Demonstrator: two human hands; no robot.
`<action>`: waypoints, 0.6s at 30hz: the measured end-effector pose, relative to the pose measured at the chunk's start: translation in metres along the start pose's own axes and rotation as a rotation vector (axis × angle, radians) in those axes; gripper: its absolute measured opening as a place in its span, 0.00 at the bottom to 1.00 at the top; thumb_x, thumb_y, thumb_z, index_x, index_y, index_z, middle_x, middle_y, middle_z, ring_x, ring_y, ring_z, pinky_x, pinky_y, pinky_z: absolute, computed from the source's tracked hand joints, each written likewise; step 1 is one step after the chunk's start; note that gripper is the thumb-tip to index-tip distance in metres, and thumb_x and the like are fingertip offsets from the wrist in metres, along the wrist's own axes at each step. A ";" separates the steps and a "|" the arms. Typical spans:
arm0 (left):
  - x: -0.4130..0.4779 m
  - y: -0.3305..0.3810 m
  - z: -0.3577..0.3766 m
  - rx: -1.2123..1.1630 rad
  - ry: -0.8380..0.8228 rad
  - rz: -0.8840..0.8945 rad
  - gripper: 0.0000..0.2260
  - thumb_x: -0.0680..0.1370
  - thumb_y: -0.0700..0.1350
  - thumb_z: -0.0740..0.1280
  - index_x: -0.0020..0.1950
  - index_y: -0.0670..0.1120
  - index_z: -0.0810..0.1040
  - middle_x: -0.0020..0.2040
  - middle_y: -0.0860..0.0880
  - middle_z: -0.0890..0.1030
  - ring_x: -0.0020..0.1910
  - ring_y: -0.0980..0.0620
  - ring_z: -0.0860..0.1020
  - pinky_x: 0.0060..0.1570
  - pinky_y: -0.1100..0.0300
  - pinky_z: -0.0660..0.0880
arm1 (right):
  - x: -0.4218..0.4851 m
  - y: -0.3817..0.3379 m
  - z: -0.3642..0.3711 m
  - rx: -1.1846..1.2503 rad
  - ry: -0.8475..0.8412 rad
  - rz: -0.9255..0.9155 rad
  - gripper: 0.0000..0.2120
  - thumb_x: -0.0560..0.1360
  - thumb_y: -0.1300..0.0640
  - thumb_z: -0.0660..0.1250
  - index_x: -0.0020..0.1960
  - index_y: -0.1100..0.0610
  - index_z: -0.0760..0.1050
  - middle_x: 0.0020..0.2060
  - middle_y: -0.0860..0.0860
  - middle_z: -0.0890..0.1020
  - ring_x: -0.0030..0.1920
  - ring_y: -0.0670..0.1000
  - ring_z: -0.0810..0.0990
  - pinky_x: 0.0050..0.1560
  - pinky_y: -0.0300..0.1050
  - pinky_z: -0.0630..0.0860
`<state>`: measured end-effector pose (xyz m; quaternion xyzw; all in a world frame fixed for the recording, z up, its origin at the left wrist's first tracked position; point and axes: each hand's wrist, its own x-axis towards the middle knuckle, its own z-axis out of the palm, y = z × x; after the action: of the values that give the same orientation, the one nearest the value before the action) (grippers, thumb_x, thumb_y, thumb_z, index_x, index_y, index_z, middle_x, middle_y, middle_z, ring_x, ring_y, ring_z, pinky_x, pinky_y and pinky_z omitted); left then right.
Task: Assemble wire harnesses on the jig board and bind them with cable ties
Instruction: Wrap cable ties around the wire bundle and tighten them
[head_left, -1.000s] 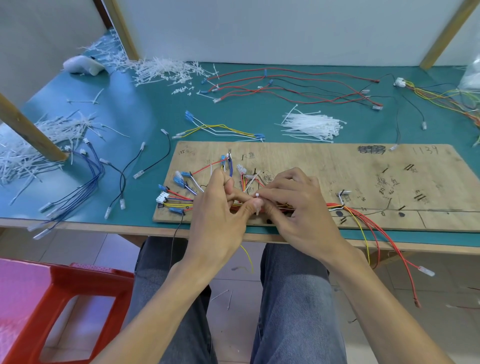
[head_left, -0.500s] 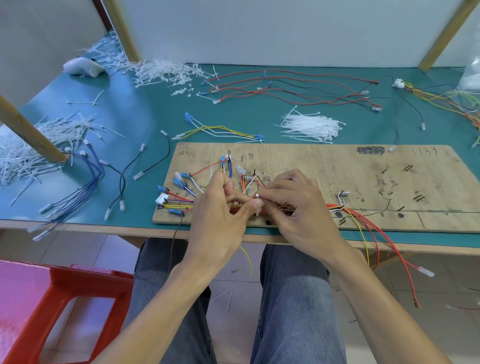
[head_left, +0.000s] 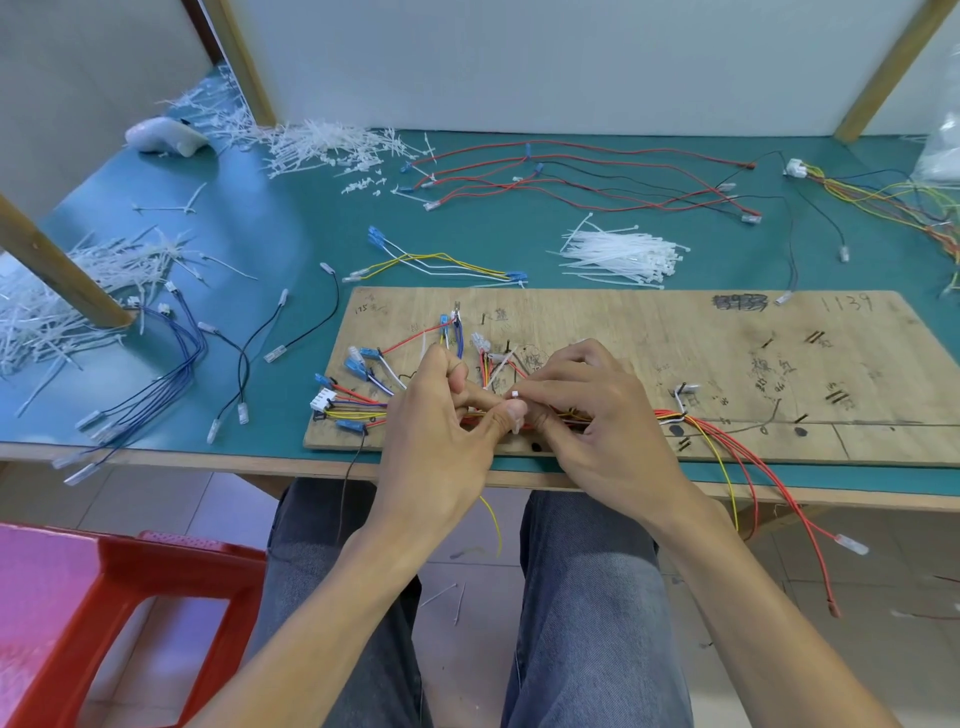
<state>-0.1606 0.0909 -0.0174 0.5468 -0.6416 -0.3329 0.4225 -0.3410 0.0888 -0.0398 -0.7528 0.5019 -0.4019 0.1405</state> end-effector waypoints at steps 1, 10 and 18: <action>-0.001 0.000 0.000 -0.009 0.001 0.000 0.25 0.76 0.41 0.78 0.43 0.51 0.59 0.36 0.57 0.86 0.37 0.63 0.80 0.40 0.66 0.75 | 0.000 0.000 0.000 0.000 0.002 -0.003 0.05 0.80 0.55 0.73 0.53 0.50 0.88 0.47 0.38 0.85 0.53 0.52 0.76 0.51 0.66 0.73; -0.003 0.002 -0.002 -0.067 -0.014 0.000 0.24 0.77 0.41 0.77 0.43 0.50 0.59 0.37 0.56 0.87 0.36 0.62 0.81 0.38 0.70 0.72 | 0.000 0.000 0.000 -0.015 -0.005 0.012 0.05 0.80 0.54 0.74 0.53 0.50 0.88 0.47 0.37 0.84 0.53 0.51 0.76 0.53 0.65 0.73; -0.003 0.002 0.000 -0.071 -0.003 -0.016 0.25 0.76 0.40 0.77 0.43 0.49 0.59 0.37 0.56 0.87 0.34 0.62 0.80 0.36 0.72 0.70 | 0.000 -0.001 0.000 -0.028 -0.002 -0.010 0.04 0.80 0.54 0.73 0.52 0.48 0.88 0.46 0.36 0.84 0.53 0.51 0.76 0.52 0.63 0.71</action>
<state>-0.1617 0.0946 -0.0160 0.5360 -0.6256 -0.3596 0.4383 -0.3403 0.0892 -0.0391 -0.7576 0.5037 -0.3947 0.1285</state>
